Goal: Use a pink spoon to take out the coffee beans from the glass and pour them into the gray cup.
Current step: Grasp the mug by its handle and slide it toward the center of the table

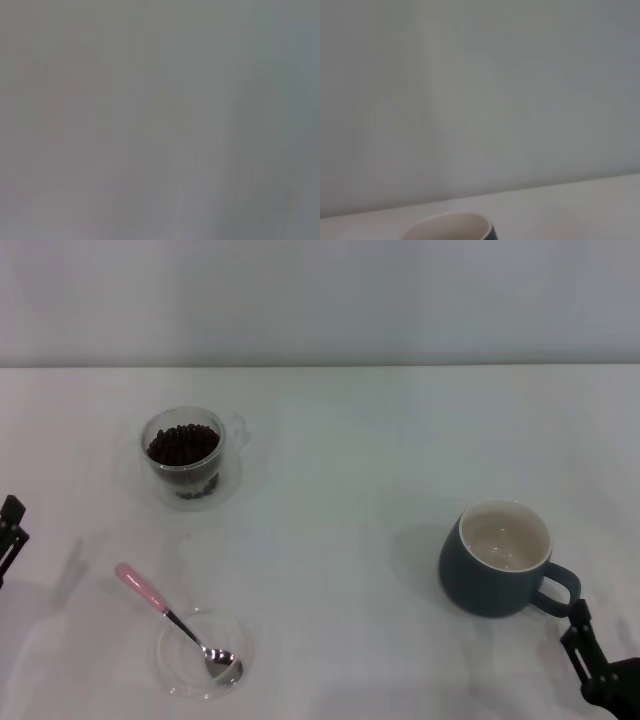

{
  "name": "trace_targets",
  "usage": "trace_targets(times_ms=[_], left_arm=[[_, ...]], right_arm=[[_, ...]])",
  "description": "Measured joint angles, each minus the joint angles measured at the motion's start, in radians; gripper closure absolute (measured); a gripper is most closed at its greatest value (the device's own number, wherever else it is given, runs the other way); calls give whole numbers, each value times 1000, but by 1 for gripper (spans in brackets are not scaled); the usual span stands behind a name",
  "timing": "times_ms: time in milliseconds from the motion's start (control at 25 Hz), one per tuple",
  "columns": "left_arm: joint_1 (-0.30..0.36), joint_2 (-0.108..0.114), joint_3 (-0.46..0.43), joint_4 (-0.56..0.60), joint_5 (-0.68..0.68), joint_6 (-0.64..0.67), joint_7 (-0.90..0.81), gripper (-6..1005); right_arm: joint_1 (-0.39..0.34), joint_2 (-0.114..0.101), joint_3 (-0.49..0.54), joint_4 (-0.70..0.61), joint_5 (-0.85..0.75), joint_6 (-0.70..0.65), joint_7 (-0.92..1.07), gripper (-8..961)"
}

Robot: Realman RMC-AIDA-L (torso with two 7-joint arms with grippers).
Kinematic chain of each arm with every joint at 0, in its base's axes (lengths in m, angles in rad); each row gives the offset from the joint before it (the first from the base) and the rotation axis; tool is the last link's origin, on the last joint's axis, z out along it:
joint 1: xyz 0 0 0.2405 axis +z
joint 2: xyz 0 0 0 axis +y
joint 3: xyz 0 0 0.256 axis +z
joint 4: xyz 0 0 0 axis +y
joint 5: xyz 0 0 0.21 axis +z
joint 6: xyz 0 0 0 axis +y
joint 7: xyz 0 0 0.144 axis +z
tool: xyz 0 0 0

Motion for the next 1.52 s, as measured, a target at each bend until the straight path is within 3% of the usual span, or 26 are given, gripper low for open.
trace_targets(times_ms=[400,1520], left_arm=[[-13,-2,-1,1,-3,50,0,107],[-16,-3,-3,3,-7,50,0,110]], right_arm=[[53,0,64,-36,4,162,7,93],[121,-6,142,-126,-1,247,17,155]])
